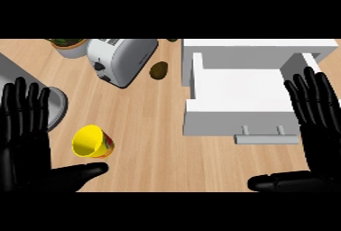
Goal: Pick up the cup, place it into the drawer and close the drawer
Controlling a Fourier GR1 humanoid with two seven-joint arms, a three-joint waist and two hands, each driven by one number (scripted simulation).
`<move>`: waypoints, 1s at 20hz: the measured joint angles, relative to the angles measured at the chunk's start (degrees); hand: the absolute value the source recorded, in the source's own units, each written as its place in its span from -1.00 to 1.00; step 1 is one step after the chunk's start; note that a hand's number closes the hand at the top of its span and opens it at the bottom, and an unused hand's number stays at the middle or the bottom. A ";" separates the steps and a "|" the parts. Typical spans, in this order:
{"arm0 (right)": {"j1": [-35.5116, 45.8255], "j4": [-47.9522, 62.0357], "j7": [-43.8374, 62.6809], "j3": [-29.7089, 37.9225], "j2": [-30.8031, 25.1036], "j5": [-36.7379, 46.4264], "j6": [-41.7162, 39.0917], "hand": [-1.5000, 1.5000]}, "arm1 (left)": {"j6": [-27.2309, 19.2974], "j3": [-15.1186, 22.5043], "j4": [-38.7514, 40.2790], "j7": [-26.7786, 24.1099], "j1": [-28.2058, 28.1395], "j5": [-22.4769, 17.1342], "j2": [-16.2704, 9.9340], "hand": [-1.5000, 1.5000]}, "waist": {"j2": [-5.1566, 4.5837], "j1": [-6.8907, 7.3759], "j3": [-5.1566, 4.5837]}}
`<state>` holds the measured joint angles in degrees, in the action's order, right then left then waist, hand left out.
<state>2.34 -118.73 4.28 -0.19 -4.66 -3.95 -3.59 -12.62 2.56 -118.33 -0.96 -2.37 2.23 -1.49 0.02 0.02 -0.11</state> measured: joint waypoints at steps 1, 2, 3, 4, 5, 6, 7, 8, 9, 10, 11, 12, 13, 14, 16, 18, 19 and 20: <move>0.10 -0.30 0.81 -0.23 0.15 -0.66 -0.17 -1.00 | -1.49 0.59 0.62 -0.26 -0.04 -0.17 0.32 -1.00 | 0.00 -0.02 0.02; -0.37 -0.19 0.53 -0.20 0.22 -1.03 -0.56 -1.00 | -2.80 1.32 0.76 0.05 0.16 0.12 0.56 -1.00 | 0.00 -0.03 0.03; 0.10 -0.17 1.19 -0.45 0.39 -1.06 -0.43 -1.00 | -4.42 2.12 2.04 0.02 1.15 0.22 0.76 -1.00 | -0.01 -0.07 0.06; 0.22 -0.05 1.25 -0.73 0.67 -1.05 -0.40 -1.00 | -4.53 2.03 1.82 0.61 1.34 0.00 0.89 -1.00 | -0.01 -0.05 0.06; 0.09 0.92 0.37 -0.88 0.91 -0.93 -0.63 -1.00 | -6.03 2.90 1.64 1.67 2.02 0.63 1.02 -1.00 | 0.00 -0.04 0.07; 0.73 -0.07 2.05 -1.11 0.98 -1.06 -0.27 -1.00 | -6.24 2.86 1.42 2.25 2.21 0.61 1.11 -1.00 | -0.01 -0.04 0.10; 0.96 0.13 2.07 -0.41 0.70 -1.72 -0.65 -1.00 | -6.29 2.12 1.68 2.76 3.04 0.46 0.96 -1.00 | 0.00 -0.03 0.08; 0.95 0.68 1.68 -0.24 0.77 -1.72 -0.76 -1.00 | -6.35 1.90 2.24 2.09 2.91 0.07 1.06 -1.00 | 0.01 -0.03 0.09; 1.67 0.59 2.53 0.25 0.49 -2.10 -0.81 -1.00 | -6.12 1.56 2.34 2.02 2.97 -0.19 0.98 -1.00 | -0.01 -0.02 0.10; 1.25 -0.55 3.28 -0.19 0.79 -1.94 -0.48 -1.00 | -6.96 1.98 2.76 2.43 3.71 0.33 1.08 -1.00 | 0.00 -0.05 0.10; 1.37 -0.90 3.76 -0.34 0.91 -1.77 -0.30 -1.00 | -7.39 2.31 3.09 2.18 3.85 0.44 1.16 -1.00 | 0.01 -0.05 0.10; 1.59 0.33 2.87 0.13 0.83 -1.91 -0.62 -1.00 | -7.50 2.19 3.28 2.29 3.94 0.57 1.23 -1.00 | 0.02 -0.03 0.09; 1.53 0.49 2.43 0.01 0.88 -1.69 -0.79 -1.00 | -8.41 3.21 2.97 2.35 3.63 0.87 1.28 -1.00 | 0.00 -0.02 0.11; 1.03 -0.73 3.13 -0.27 0.99 -1.62 -0.67 -1.00 | -8.92 3.60 2.69 2.98 3.70 1.20 1.32 -1.00 | 0.00 -0.04 0.11; 2.13 0.70 2.65 -0.13 1.26 -1.47 -0.50 -1.00 | -8.94 3.02 4.67 1.41 3.96 0.14 1.38 -1.00 | 0.00 -0.02 0.11; 2.50 0.53 3.10 -1.16 1.86 -0.51 0.11 -1.00 | -10.51 3.99 5.80 1.32 4.51 1.02 1.42 -1.00 | -0.01 -0.03 0.12; 2.43 0.51 3.11 -0.52 1.63 -1.23 -0.23 -1.00 | -10.72 4.37 5.76 1.17 4.00 1.13 1.43 -1.00 | 0.00 -0.01 0.10; 1.65 0.09 2.77 -0.76 1.78 -1.13 -0.36 -1.00 | -11.01 4.48 6.15 0.84 3.71 0.79 1.44 -1.00 | 0.00 -0.03 0.10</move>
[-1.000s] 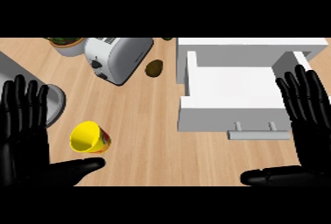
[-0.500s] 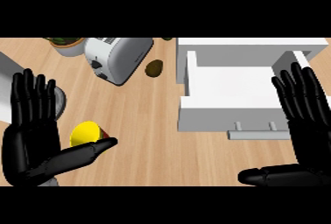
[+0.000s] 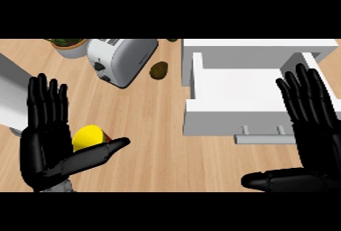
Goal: Pick up the cup, place it into the drawer and close the drawer
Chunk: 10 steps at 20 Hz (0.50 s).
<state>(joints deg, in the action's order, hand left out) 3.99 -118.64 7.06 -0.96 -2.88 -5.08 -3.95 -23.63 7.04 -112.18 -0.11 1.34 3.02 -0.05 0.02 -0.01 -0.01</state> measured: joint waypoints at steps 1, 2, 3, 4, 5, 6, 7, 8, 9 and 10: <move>-0.80 0.36 -1.20 0.37 -0.12 -0.45 -0.66 -1.00 | -0.25 -0.41 1.46 -0.87 0.41 -0.45 0.01 -1.00 | 0.00 -0.03 -0.01; -1.13 -0.25 -0.84 -0.04 0.07 -0.05 -0.42 -1.00 | 0.12 -0.91 1.63 -1.05 0.13 -0.94 -0.10 -1.00 | -0.01 -0.03 0.01; -1.10 -0.07 -1.09 0.26 -0.04 -0.25 -0.64 -1.00 | 0.14 -0.96 1.03 -0.62 -0.37 -0.85 -0.11 -1.00 | 0.00 -0.01 0.00; -0.45 0.52 -1.22 0.40 -0.01 0.06 -0.41 -1.00 | -0.20 -0.37 0.77 -1.01 -1.41 -0.97 -0.08 -1.00 | 0.01 0.02 0.01; -0.05 0.48 -1.02 0.40 0.11 0.13 -0.16 -1.00 | -1.22 0.50 1.27 -1.64 -1.89 -0.73 -0.06 -1.00 | 0.00 0.03 0.01; -0.21 0.36 -0.84 0.13 0.11 0.58 -0.12 -1.00 | -1.05 0.21 1.26 -1.75 -2.45 -1.03 -0.09 -1.00 | 0.00 0.04 0.00; 0.21 0.89 -0.95 0.49 -0.06 0.37 -0.30 -1.00 | -0.92 -0.04 1.45 -1.72 -2.75 -1.28 -0.06 -1.00 | 0.01 0.05 0.00; 0.17 0.70 -0.76 0.31 0.05 0.66 -0.11 -1.00 | -0.74 0.03 1.35 -2.16 -3.65 -1.62 -0.04 -1.00 | 0.00 0.06 0.00; 0.41 0.72 -0.57 0.70 -0.13 0.38 -0.19 -1.00 | -0.89 -0.01 1.49 -2.02 -4.00 -1.84 -0.03 -1.00 | 0.00 0.06 0.00; 0.11 0.00 -0.14 1.19 -0.50 -0.22 -0.51 -1.00 | -0.52 -0.42 1.24 -2.14 -5.16 -2.34 -0.25 -1.00 | 0.01 0.07 0.00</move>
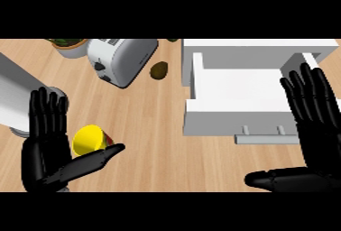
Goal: Pick up the cup, place it into the drawer and close the drawer
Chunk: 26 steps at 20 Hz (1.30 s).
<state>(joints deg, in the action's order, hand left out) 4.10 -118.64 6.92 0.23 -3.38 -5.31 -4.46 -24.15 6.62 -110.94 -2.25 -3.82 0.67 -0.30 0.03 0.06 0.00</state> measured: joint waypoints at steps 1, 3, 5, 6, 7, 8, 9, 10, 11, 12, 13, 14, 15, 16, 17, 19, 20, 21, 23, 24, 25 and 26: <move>-0.09 0.24 -0.43 0.59 -0.30 -0.44 -0.41 -1.00 | 0.52 -0.50 0.84 -0.71 -0.59 -0.62 -0.07 -1.00 | 0.01 0.00 0.00; 0.21 1.01 -1.16 0.74 -0.28 -0.44 -0.61 -1.00 | 1.78 -2.15 1.57 -1.60 -1.78 -2.16 -0.72 -1.00 | 0.00 0.02 0.00; 0.83 -0.26 0.67 -0.27 0.21 0.54 0.49 -1.00 | 2.10 -2.74 3.49 -3.39 -2.67 -2.87 -0.39 -1.00 | 0.00 0.02 0.00; 0.48 0.39 -0.28 -0.46 0.40 0.97 0.42 -1.00 | 2.38 -3.30 3.61 -3.13 -3.02 -3.20 -0.69 -1.00 | 0.01 0.03 -0.02; 0.77 0.31 0.08 -1.22 0.78 1.70 0.87 -1.00 | 2.47 -3.56 4.93 -4.21 -3.23 -3.48 -0.51 -1.00 | -0.01 0.03 0.00; 1.25 0.27 0.55 -0.52 0.35 0.92 0.53 -1.00 | 2.70 -4.25 5.98 -4.94 -3.22 -3.79 -0.57 -1.00 | -0.01 0.03 -0.01; 1.23 0.82 0.17 0.20 -0.19 0.34 -0.14 -1.00 | 2.95 -4.81 7.18 -6.00 -3.45 -4.13 -0.46 -1.00 | -0.01 0.02 -0.02; 1.40 1.47 -0.18 0.60 -0.25 0.07 -0.27 -1.00 | 2.62 -4.69 8.37 -7.32 -4.01 -4.46 -0.31 -1.00 | -0.01 0.02 -0.01; 1.21 1.41 -0.41 0.05 0.13 0.69 0.05 -1.00 | 2.73 -4.99 8.94 -7.74 -4.36 -4.59 -0.27 -1.00 | -0.02 0.02 0.00; 1.68 1.15 0.32 -0.04 0.23 0.67 0.35 -1.00 | 2.85 -5.43 9.70 -8.42 -4.48 -4.78 -0.18 -1.00 | -0.02 0.03 0.00; 2.17 1.09 1.12 1.11 -0.46 -0.61 -0.14 -1.00 | 3.30 -5.80 9.30 -8.74 -5.58 -5.09 -0.45 -1.00 | -0.01 0.06 -0.01; 2.16 1.94 0.33 1.50 -0.58 -1.00 -0.59 -1.00 | 3.12 -5.66 9.31 -8.88 -6.06 -4.87 -0.32 -1.00 | 0.00 0.06 -0.01; 2.03 1.84 0.53 1.21 -0.39 -0.94 -0.50 -1.00 | 3.06 -5.55 10.36 -10.17 -6.31 -4.97 -0.19 -1.00 | -0.01 0.05 0.00; 2.21 2.02 0.70 2.43 -1.12 -2.08 -1.11 -1.00 | 3.64 -6.20 11.85 -11.57 -6.47 -5.55 -0.17 -1.00 | -0.01 0.04 -0.01; 2.23 2.07 0.72 2.80 -1.44 -2.58 -1.53 -1.00 | 4.05 -7.28 13.81 -12.11 -5.33 -6.19 -0.41 -1.00 | -0.02 0.00 0.00; 1.85 1.88 0.77 3.69 -1.99 -3.69 -2.30 -1.00 | 5.37 -7.92 16.41 -14.22 -5.56 -7.17 -0.44 -1.00 | -0.02 -0.03 -0.01; 2.36 1.54 1.45 3.25 -1.86 -3.38 -1.93 -1.00 | 5.62 -8.05 17.77 -15.39 -5.69 -7.45 -0.30 -1.00 | -0.02 -0.02 0.01; 1.47 1.49 0.53 3.04 -1.61 -3.23 -2.22 -1.00 | 6.12 -8.77 20.22 -16.91 -4.93 -7.82 -0.27 -1.00 | -0.02 -0.05 -0.01; 1.54 1.53 0.38 2.52 -1.39 -2.60 -2.10 -1.00 | 7.21 -9.31 20.73 -17.64 -5.66 -8.51 -0.48 -1.00 | -0.02 -0.02 0.00; 2.02 1.60 0.80 2.05 -1.16 -1.99 -1.63 -1.00 | 7.26 -9.09 21.19 -18.28 -6.07 -8.53 -0.33 -1.00 | -0.01 0.00 0.00; 1.86 1.63 0.70 2.55 -1.38 -2.58 -1.97 -1.00 | 7.76 -9.47 22.91 -19.54 -6.06 -8.76 -0.23 -1.00 | -0.01 0.00 -0.01; 1.65 1.64 0.57 2.04 -1.06 -2.15 -1.82 -1.00 | 8.46 -10.27 24.67 -20.57 -5.59 -9.36 -0.41 -1.00 | -0.01 -0.02 -0.01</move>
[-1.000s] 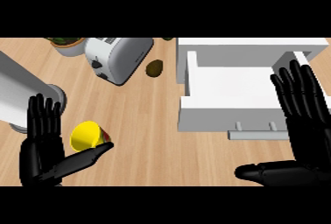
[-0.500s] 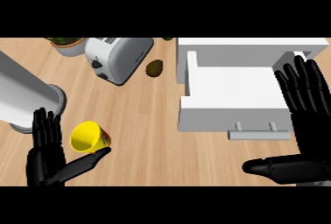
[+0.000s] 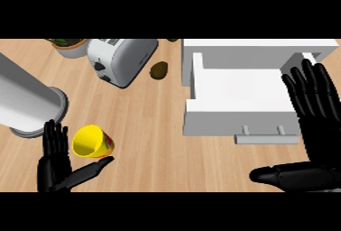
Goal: Pick up the cup, place it into the drawer and close the drawer
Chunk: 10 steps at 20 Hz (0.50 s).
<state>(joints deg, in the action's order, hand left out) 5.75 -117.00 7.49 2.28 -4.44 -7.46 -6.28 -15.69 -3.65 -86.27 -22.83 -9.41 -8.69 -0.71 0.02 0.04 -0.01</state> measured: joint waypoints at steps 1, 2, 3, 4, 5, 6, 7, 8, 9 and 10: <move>0.12 -0.64 0.49 -0.19 0.09 0.21 0.30 -1.00 | 0.44 -0.74 1.69 -0.40 1.06 -0.44 -0.27 -1.00 | -0.01 -0.02 0.00; 0.60 0.50 -0.21 0.15 0.04 0.15 0.15 -1.00 | 0.47 -0.73 2.49 -1.17 0.96 -0.35 -0.09 -1.00 | 0.00 0.00 -0.01; 0.59 0.12 0.16 0.38 -0.19 -0.22 -0.01 -1.00 | 0.55 -0.99 4.98 -3.30 1.37 -0.68 0.08 -1.00 | -0.01 -0.02 0.00; -0.03 0.13 -0.42 -0.04 0.08 0.16 -0.11 -1.00 | 0.87 -1.29 5.51 -3.59 1.32 -0.97 0.02 -1.00 | -0.01 -0.02 -0.01; 0.11 -0.07 -0.14 0.04 0.06 0.14 -0.01 -1.00 | 1.50 -1.76 5.68 -3.92 1.19 -1.48 -0.24 -1.00 | -0.01 -0.01 0.00; -0.18 -0.80 0.30 0.19 0.06 -0.29 0.00 -1.00 | 1.16 -1.67 7.21 -4.86 1.82 -1.72 -0.06 -1.00 | -0.01 -0.03 0.00; 0.51 -1.24 1.17 0.54 -0.16 -0.67 0.19 -1.00 | 1.54 -2.08 7.78 -5.32 1.90 -2.11 -0.17 -1.00 | -0.01 -0.02 0.00; 0.04 -1.06 0.77 0.66 -0.20 -0.86 -0.16 -1.00 | 2.30 -3.06 9.43 -6.24 2.55 -2.78 -0.60 -1.00 | 0.01 -0.03 -0.01; -0.27 -0.64 0.07 0.32 0.01 -0.42 -0.27 -1.00 | 3.39 -4.05 11.31 -7.89 2.67 -3.41 -1.05 -1.00 | 0.00 -0.03 0.00; -0.59 -1.08 0.32 -0.35 0.39 0.20 0.12 -1.00 | 3.25 -4.15 11.64 -8.20 2.89 -3.45 -0.84 -1.00 | -0.01 -0.02 0.00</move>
<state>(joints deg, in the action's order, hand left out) 5.16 -118.08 7.80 1.93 -4.04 -7.26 -6.16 -12.43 -7.79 -74.62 -31.02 -6.51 -12.14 -1.55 0.01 0.01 -0.01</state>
